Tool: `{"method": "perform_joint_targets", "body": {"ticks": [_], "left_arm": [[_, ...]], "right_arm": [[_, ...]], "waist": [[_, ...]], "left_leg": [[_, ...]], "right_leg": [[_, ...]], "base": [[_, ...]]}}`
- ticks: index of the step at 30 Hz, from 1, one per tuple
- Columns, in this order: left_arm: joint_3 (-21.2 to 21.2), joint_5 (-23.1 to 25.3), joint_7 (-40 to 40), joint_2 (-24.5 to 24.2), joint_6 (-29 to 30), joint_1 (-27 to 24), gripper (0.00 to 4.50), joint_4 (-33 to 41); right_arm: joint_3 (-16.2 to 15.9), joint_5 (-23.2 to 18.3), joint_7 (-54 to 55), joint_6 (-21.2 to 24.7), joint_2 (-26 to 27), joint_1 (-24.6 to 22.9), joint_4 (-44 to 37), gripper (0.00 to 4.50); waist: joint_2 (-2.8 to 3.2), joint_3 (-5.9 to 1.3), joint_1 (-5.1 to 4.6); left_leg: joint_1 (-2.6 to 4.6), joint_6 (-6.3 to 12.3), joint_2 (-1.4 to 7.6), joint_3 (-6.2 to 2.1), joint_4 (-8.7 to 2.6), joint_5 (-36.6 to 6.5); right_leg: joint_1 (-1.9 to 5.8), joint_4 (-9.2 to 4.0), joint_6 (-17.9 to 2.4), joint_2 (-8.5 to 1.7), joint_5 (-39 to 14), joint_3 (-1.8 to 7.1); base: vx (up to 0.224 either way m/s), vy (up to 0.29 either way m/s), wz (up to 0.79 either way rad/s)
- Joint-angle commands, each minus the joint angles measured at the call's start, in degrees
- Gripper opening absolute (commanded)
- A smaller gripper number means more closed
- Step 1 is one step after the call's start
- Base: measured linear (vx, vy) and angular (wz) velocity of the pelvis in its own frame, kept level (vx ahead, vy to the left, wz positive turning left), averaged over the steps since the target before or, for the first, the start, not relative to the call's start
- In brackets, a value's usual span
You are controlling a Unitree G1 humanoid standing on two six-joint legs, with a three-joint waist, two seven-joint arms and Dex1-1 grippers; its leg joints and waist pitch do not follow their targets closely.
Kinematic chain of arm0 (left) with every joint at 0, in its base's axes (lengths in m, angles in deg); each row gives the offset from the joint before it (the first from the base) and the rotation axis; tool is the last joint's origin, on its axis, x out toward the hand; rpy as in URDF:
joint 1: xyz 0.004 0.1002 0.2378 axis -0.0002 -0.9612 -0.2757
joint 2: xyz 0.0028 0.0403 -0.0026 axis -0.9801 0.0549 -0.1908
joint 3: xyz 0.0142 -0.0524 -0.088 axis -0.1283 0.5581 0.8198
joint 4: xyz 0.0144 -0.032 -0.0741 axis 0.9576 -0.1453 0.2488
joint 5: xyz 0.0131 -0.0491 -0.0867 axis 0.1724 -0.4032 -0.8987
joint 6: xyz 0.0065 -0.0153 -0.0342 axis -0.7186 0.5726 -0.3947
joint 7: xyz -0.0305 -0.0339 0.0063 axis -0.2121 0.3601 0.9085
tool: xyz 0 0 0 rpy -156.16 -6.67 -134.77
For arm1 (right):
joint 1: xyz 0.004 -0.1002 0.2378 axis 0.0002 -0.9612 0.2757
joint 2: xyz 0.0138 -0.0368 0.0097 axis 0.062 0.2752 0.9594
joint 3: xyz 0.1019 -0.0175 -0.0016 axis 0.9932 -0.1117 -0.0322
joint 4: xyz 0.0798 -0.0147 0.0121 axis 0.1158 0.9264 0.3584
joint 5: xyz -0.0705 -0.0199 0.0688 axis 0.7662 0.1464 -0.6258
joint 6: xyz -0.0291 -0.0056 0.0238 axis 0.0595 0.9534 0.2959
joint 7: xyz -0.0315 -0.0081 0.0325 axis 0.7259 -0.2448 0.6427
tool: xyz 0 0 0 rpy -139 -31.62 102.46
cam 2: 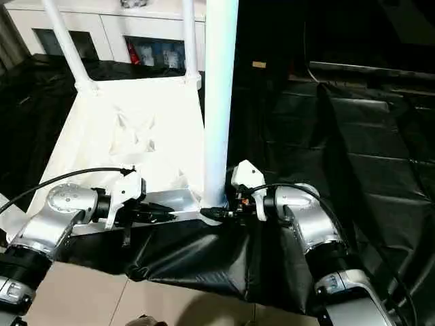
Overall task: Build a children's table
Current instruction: Rotate leg to tighten
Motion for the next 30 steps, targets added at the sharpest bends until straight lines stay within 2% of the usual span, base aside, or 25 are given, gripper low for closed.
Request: {"method": "perform_joint_targets", "body": {"ticks": [1,4,6,7,9,10,12,14,15,16,17,21,24,25,26,27,30], "left_arm": [[0.3,-1.67,-0.36,0.12,0.14,0.24,0.0,0.82],[0.48,-1.24,-0.97,0.34,-0.28,0.4,0.0,0.28],[0.93,-1.25,-2.09,0.76,-0.43,0.48,0.0,0.01],[2.09,-1.06,-5.65,1.94,-0.25,0.76,0.0,-0.62],[2.75,-0.6,-8.55,2.83,0.0,1.09,0.0,-1.13],[2.97,-0.14,-10.31,3.33,-0.06,1.37,0.0,-1.53],[3.27,0.67,-13.07,4.02,0.11,1.91,0.0,-2.29],[3.21,3.33,-20.97,7.14,1.17,3.2,0.0,-3.71],[3.17,3.56,-21.74,7.56,1.32,3.28,0.0,-3.72],[2.88,3.72,-22.44,8.5,1.65,3.36,0.0,-3.45],[2.33,4.36,-23.92,9.81,1.72,3.46,0.0,-3.34],[-0.06,6.51,-29.14,15.22,2.24,3.06,0.0,-1.9],[-1.34,7.25,-30.0,16.66,2.15,2.3,0.0,-0.47],[-1.6,7.39,-30.03,16.7,2.05,2.13,0.0,-0.28],[-1.62,7.46,-30.1,16.66,1.97,2.12,0.0,-0.29],[-1.48,7.84,-30.25,16.14,1.32,2.02,0.0,-0.35],[-0.87,7.89,-28.87,14.84,0.61,1.56,0.0,0.36]], "right_arm": [[-2.36,-0.56,-3.95,-0.57,0.45,0.01,-0.55,2.71],[-2.64,-0.47,-4.59,-0.79,0.3,-0.41,-0.79,2.7],[-2.68,-0.53,-4.3,-0.93,0.36,-0.96,-1.16,2.7],[-2.01,-0.49,-1.58,-0.92,1.19,-2.23,-1.95,2.7],[-1.18,-0.17,1.94,-0.86,2.29,-2.94,-2.1,2.7],[-0.66,0.17,4.21,-0.99,2.99,-3.13,-1.83,2.7],[-0.01,0.83,7.58,-1.14,3.95,-3.27,-1.28,2.7],[2.77,3.52,23.15,-1.62,8.98,-4.33,0.49,2.69],[3.04,3.76,24.8,-1.58,9.57,-4.5,0.53,2.69],[3.38,4.35,27.9,-1.75,10.75,-4.68,0.66,2.69],[3.88,4.37,30.54,-1.7,12.24,-5.02,0.59,2.68],[4.75,6.02,42.33,-1.83,18.8,-6.18,0.26,2.68],[4.42,6.14,44.25,-2.94,21.05,-6.2,-0.06,2.68],[4.49,6.28,44.81,-3.52,21.37,-6.08,-0.05,3.24],[4.52,6.31,44.9,-3.59,21.37,-6.02,-0.03,3.38],[5.01,5.92,44.86,-3.89,21.17,-5.51,0.18,3.38],[5.19,5.63,43.03,-4.65,19.42,-4.61,0.19,3.61]], "waist": [[0.22,-3.76,0.19],[0.33,-3.74,0.2],[0.17,-3.69,0.2],[0.45,-3.69,0.16],[0.15,-3.66,0.26],[0.19,-3.5,0.19],[0.11,-3.32,-0.17],[-0.07,-3.09,-0.7],[-0.05,-3.14,-0.83],[-0.27,-3.2,-1.02],[-0.17,-3.13,-1.16],[-0.25,-3.13,-1.72],[-0.26,-3.23,-1.71],[-0.19,-3.25,-1.68],[-0.15,-3.26,-1.74],[-0.47,-3.31,-1.68],[-0.25,-3.28,-1.57]], "left_leg": [[0.6,3.35,2.13,-0.78,-3.73,-10.68],[0.65,3.27,2.13,-0.77,-3.75,-11.29],[0.66,2.9,2.13,-0.79,-3.86,-12.2],[0.7,2.61,2.15,-0.79,-3.87,-12.67],[0.77,2.29,2.14,-0.81,-3.96,-13.14],[0.69,2.14,2.18,-0.83,-4.09,-13.37],[0.78,1.15,2.08,-0.97,-4.36,-15.25],[0.96,-0.42,1.85,-1.12,-4.56,-16.49],[0.88,-0.77,1.78,-1.22,-4.63,-16.61],[0.77,-0.9,1.79,-1.39,-4.73,-16.37],[1.04,-0.64,1.82,-1.26,-4.67,-16.94],[0.87,-0.26,1.82,-1.32,-4.82,-17.52],[0.74,0.33,1.75,-1.32,-4.81,-17.35],[0.65,0.58,1.76,-1.35,-4.8,-17.15],[0.55,0.76,1.72,-1.31,-4.81,-16.97],[0.56,0.93,1.71,-1.27,-4.76,-16.79],[0.47,1.48,1.73,-1.24,-4.73,-16.11]], "right_leg": [[3.13,-3.28,-15.47,-2.7,-6.2,1.85],[3.15,-3.3,-15.94,-2.6,-5.33,1.79],[3.22,-3.44,-15.8,-2.66,-6.45,1.79],[3.16,-3.51,-15.72,-2.66,-6.74,1.82],[3.26,-3.62,-15.38,-2.65,-7.47,1.85],[3.16,-3.74,-15.08,-2.65,-8.22,1.89],[3.11,-4.11,-13.98,-2.74,-12.02,1.88],[2.85,-4.78,-11.9,-2.89,-17.53,2.06],[2.99,-4.82,-11.21,-2.94,-18.93,2.02],[3.07,-5.01,-9.92,-3.01,-20.48,1.99],[2.58,-5.25,-9.68,-2.93,-20.78,2.13],[2.5,-5.41,-9.05,-2.81,-21.06,2.16],[2.51,-5.36,-8.83,-2.78,-20.31,2.17],[2.51,-5.28,-8.85,-2.82,-19.68,2.19],[2.55,-5.25,-8.94,-2.77,-18.98,2.19],[2.59,-5.23,-8.97,-2.75,-18.57,2.17],[2.6,-5.06,-9.49,-2.79,-17.01,2.19]], "base": [[0.0,0.0,0.0],[0.0,0.0,0.0],[0.0,0.0,0.0],[0.0,0.0,0.0],[0.0,0.0,0.0],[0.0,0.0,0.0],[0.0,0.0,0.0],[0.0,0.0,0.0],[0.0,0.0,0.0],[0.0,0.0,0.0],[0.0,0.0,0.0],[0.0,0.0,0.0],[0.0,0.0,0.0],[0.0,0.0,0.0],[0.0,0.0,0.0],[0.0,0.0,0.0],[0.0,0.0,0.0]]}}
